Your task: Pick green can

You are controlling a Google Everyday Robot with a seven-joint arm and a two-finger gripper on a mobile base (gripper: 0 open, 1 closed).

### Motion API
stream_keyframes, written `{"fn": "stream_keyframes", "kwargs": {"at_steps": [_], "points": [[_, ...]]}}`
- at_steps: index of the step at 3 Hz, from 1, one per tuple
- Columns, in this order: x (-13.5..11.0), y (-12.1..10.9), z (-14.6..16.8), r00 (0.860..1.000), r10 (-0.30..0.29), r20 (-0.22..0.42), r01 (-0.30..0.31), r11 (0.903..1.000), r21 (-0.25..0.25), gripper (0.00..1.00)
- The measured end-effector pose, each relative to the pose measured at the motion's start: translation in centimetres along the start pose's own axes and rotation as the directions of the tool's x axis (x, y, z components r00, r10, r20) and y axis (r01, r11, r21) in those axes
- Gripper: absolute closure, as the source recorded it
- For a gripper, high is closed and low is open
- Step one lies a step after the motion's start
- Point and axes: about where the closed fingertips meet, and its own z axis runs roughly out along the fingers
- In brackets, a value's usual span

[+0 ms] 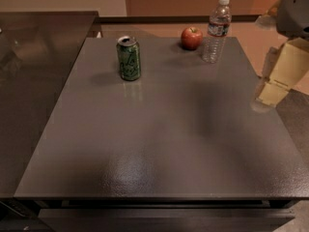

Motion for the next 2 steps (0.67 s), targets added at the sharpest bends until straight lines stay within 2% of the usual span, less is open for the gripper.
{"fn": "stream_keyframes", "kwargs": {"at_steps": [2], "points": [[-4.3,-2.2,3.1,0.996,0.001,0.092,0.004,0.9987,-0.051,0.0]]}}
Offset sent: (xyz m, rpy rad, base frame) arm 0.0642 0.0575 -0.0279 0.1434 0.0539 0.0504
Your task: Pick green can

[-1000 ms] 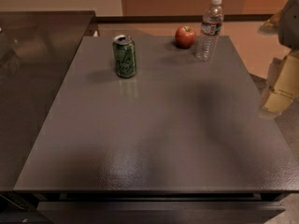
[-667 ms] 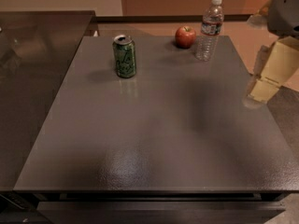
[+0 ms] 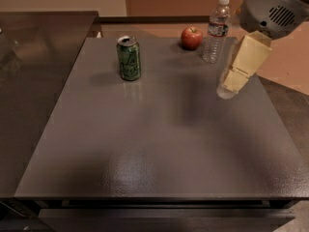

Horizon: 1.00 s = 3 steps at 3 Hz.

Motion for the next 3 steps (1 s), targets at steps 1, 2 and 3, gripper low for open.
{"fn": "stream_keyframes", "kwargs": {"at_steps": [1,2,3], "points": [[-1.2,-1.1,2.1,0.999,0.01,0.032,-0.01,0.9998,-0.016,0.0],[-1.8,-2.8,6.1,0.998,0.027,0.055,-0.025,0.9993,-0.027,0.0],[-2.9,-4.6,9.1,0.996,0.039,0.086,-0.037,0.9989,-0.029,0.0]]}}
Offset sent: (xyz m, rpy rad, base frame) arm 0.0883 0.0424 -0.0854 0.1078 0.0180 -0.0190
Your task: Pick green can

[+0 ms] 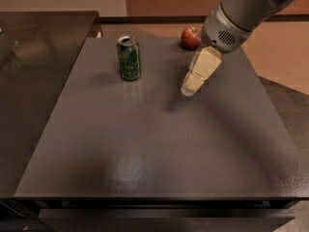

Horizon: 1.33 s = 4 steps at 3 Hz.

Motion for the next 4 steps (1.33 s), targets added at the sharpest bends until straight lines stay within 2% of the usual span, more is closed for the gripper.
{"fn": "stream_keyframes", "kwargs": {"at_steps": [2,3,4], "points": [[-2.2,-3.2,5.7,0.997,0.029,0.068,-0.031,0.9994,0.017,0.0],[-3.7,-4.7,7.9,0.995,0.023,0.098,-0.025,0.9995,0.017,0.0],[-6.4,-5.6,9.8,0.991,-0.002,0.134,0.002,1.0,0.0,0.0]]}}
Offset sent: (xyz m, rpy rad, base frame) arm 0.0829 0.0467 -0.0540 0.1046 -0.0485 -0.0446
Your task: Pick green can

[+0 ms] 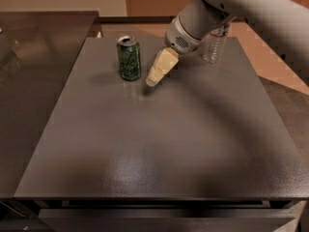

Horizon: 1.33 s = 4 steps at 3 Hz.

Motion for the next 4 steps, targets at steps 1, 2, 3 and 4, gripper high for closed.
{"fn": "stream_keyframes", "kwargs": {"at_steps": [1,2,3,4], "points": [[-2.5,-0.6,1.8,0.999,-0.031,0.035,0.032,0.9991,-0.027,0.0],[-4.9,-0.8,3.2,0.996,-0.059,0.068,0.063,0.9966,-0.054,0.0],[-6.6,-0.9,4.3,0.993,-0.079,0.091,0.086,0.993,-0.081,0.0],[-7.5,-0.8,5.1,0.991,-0.093,0.099,0.103,0.989,-0.106,0.16]]}}
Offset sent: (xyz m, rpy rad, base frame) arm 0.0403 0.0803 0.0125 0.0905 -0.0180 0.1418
